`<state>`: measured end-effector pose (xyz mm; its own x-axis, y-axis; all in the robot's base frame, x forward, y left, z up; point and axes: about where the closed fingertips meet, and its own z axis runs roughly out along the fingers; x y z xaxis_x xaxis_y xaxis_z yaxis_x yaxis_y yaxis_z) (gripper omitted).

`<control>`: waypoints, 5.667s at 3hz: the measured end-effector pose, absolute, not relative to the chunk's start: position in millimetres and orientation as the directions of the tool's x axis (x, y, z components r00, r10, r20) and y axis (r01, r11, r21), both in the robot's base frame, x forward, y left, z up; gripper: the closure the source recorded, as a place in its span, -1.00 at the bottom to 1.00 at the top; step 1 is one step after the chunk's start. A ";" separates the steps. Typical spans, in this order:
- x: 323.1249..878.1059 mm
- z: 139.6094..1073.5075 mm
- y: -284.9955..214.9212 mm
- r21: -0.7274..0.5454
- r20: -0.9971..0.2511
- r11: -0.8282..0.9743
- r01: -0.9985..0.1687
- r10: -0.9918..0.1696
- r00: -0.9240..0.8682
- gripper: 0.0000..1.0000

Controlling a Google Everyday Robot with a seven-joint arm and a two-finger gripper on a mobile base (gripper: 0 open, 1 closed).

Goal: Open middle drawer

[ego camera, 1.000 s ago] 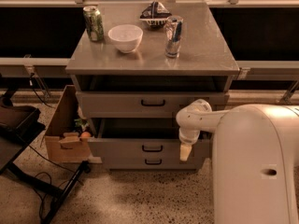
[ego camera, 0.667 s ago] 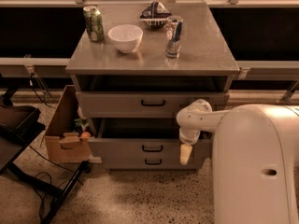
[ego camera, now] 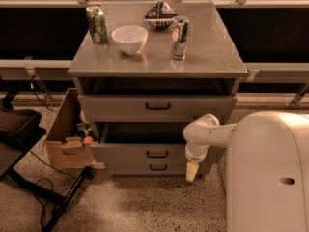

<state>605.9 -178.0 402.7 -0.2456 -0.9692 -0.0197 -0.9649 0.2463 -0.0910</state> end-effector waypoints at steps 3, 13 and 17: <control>565.5 410.7 -186.0 -0.061 0.011 0.254 -0.965 -0.967 -0.255 0.90; 526.3 416.1 -190.9 -0.120 0.027 0.239 -0.964 -0.969 -0.244 0.15; 513.8 410.9 -192.7 -0.095 0.029 0.254 -0.962 -0.966 -0.258 -1.00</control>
Offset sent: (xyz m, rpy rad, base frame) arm -0.2584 -0.0491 0.0617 -0.2278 0.2212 -0.0487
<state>513.8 -192.7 410.9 -0.2581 -0.9657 0.0286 -0.9624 0.2544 -0.0954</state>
